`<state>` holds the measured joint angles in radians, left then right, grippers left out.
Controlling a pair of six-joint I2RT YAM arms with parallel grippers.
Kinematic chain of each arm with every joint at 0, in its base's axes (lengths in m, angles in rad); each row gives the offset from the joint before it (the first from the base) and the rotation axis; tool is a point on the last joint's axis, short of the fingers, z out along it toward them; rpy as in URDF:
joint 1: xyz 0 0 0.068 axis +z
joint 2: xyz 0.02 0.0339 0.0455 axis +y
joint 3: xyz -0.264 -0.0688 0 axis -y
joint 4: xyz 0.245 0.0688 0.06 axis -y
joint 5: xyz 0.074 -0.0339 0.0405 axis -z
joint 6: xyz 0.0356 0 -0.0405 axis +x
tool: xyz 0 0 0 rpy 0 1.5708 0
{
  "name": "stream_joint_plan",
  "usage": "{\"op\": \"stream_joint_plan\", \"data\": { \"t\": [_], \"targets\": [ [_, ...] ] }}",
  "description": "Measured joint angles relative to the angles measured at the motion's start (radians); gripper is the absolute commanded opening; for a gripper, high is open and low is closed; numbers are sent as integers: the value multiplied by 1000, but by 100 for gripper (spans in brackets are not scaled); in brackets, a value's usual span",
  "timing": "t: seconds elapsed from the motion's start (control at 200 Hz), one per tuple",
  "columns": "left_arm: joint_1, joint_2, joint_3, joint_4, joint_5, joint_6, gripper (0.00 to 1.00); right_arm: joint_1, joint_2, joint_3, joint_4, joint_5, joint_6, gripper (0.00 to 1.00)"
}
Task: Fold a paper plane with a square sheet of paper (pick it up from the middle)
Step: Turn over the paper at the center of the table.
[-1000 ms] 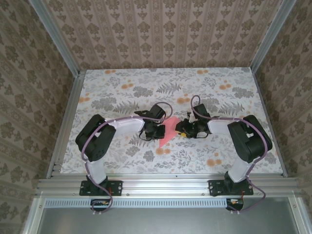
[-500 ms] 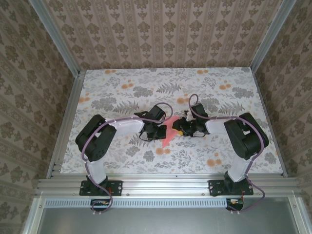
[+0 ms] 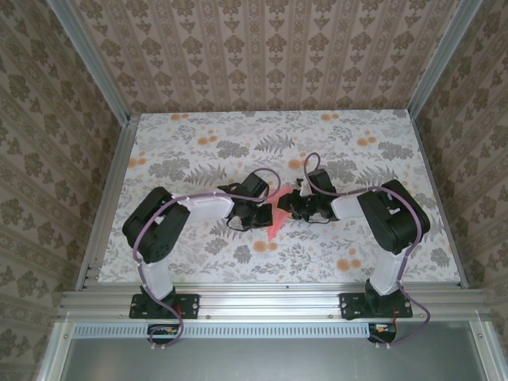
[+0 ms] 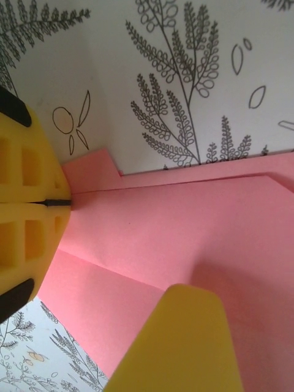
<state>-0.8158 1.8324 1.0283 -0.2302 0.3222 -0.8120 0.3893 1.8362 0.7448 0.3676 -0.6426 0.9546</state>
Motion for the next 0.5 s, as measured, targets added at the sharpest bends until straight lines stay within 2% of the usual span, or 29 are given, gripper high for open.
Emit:
{"op": "stream_joint_plan", "data": {
  "t": [0.23, 0.5],
  "targets": [
    [0, -34, -41, 18, -1, -18, 12, 3, 5, -5, -8, 4, -8, 6],
    [0, -204, -115, 24, -53, -26, 19, 3, -136, 5, -211, 61, -109, 4]
  ]
}}
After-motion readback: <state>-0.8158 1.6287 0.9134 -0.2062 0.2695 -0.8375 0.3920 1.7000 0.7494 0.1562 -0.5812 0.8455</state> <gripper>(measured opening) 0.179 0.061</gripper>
